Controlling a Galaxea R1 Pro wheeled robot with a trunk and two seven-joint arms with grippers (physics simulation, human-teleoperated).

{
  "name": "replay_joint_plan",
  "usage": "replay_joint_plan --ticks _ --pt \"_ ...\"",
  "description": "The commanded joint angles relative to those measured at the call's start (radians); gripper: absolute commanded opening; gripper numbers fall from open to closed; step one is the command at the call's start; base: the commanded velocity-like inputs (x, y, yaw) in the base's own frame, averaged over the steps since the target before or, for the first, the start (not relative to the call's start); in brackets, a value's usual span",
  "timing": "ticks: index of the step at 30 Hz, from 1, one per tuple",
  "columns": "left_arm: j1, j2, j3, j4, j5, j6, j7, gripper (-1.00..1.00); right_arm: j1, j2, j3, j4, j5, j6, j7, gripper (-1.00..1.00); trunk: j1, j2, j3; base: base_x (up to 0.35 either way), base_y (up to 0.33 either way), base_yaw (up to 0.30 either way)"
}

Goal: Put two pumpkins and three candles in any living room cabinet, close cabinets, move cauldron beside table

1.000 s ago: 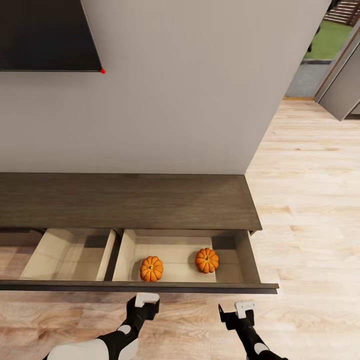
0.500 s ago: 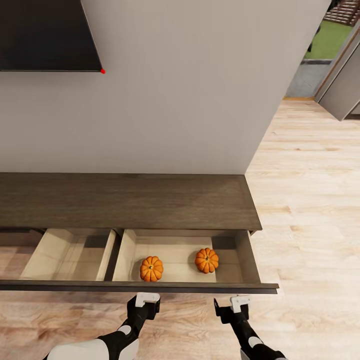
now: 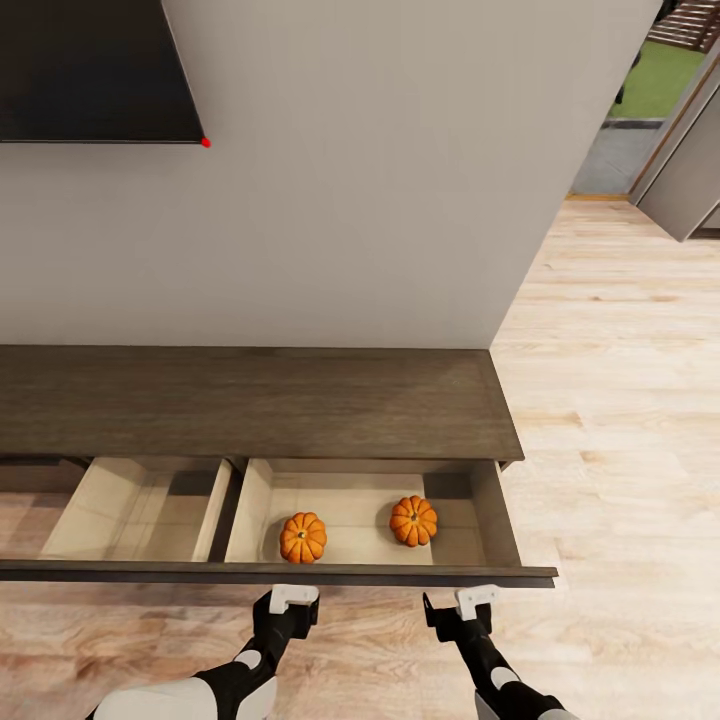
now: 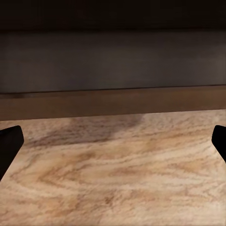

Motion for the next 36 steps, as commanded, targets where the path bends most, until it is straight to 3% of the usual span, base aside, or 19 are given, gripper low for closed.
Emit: replay_joint_plan --ticks 1,25,29,36 --pt "0.000 0.000 0.000 0.000 0.000 0.000 0.000 1.00 0.000 0.000 0.000 0.000 0.000 0.000 0.000 1.00 0.000 0.000 0.000 0.000 0.000 0.000" --pt "0.000 0.003 0.003 0.001 0.000 -0.021 -0.002 1.00 0.000 0.004 0.000 -0.001 0.002 0.000 0.001 1.00 0.000 0.000 0.000 0.002 0.000 0.000" --pt "0.000 0.003 0.004 0.000 0.000 -0.021 -0.002 1.00 -0.006 0.025 0.000 -0.001 0.003 0.001 0.000 1.00 0.000 0.000 0.000 0.120 -0.013 0.000" --pt "0.000 0.003 0.004 0.000 0.000 -0.021 -0.003 1.00 -0.008 0.031 0.000 -0.001 0.003 0.000 0.000 1.00 0.000 0.000 0.000 0.270 -0.085 0.000"
